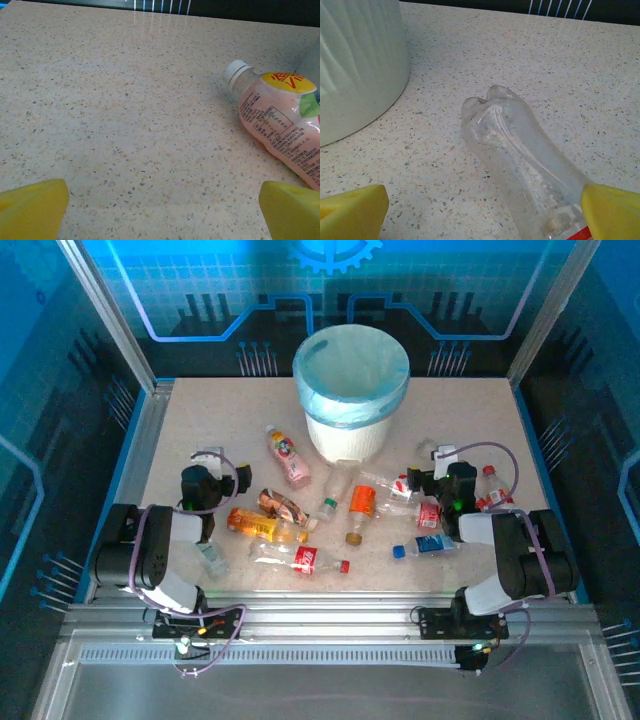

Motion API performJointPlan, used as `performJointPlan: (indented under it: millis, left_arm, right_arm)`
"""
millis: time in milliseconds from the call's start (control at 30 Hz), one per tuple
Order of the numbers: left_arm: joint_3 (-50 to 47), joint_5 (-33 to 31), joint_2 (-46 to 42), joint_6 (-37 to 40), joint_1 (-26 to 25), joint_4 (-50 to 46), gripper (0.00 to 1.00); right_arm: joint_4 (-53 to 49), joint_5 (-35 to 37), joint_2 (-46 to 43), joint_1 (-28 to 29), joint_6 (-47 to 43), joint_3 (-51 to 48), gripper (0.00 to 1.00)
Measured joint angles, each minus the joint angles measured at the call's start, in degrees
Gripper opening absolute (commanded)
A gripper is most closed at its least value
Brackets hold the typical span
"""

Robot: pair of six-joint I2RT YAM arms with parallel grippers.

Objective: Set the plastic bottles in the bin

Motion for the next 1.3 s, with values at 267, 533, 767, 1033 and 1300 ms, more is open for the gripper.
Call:
performJointPlan:
  millis: [267, 533, 767, 1033, 1300]
  left_arm:
    - [0.0, 0.0, 0.0, 0.0, 0.0, 0.0, 0.99]
    - [0.0, 0.0, 0.0, 0.0, 0.0, 0.0, 0.99]
    - [0.0, 0.0, 0.0, 0.0, 0.0, 0.0, 0.99]
    - [-2.3, -1.1, -8.5, -0.2, 0.0, -1.7, 0.99]
    - [4.6, -3.8, -29.8, -5.0, -0.2, -23.9, 0.94]
  right_arm:
    - [0.0, 0.0, 0.0, 0.0, 0.0, 0.0, 1.00]
    - [0.0, 0.0, 0.0, 0.0, 0.0, 0.0, 1.00]
    - [0.0, 0.0, 0.0, 0.0, 0.0, 0.0, 1.00]
    - [-22.7, 2.2, -4.4, 0.0, 1.4, 13.5, 1.00]
    - [-51.6, 4.5, -15.9, -1.7, 7.7, 31.1, 0.97]
